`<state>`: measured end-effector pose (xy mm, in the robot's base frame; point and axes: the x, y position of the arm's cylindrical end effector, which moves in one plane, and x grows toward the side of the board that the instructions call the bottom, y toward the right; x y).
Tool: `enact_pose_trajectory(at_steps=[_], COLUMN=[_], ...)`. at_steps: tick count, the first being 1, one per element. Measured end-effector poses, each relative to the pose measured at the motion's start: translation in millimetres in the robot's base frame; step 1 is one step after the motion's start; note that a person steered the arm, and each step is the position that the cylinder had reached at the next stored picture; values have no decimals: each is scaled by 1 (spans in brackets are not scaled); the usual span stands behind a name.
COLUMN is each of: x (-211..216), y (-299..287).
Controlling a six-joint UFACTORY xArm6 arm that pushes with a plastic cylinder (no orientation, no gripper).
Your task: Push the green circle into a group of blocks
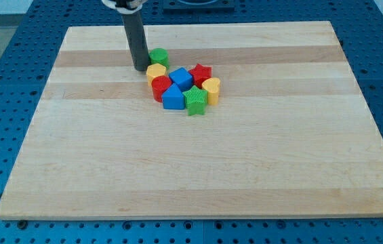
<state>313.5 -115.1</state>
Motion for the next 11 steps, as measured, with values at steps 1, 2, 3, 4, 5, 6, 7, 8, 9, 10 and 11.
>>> enact_pose_trajectory(at_steps=[1,2,3,4,5,6,7,8,9,10,11], x=[-11,-27,-68,-45,-12,6,4,-5,-4,-2,-14], y=[15,15,24,47,47,49,49,59,59,59,60])
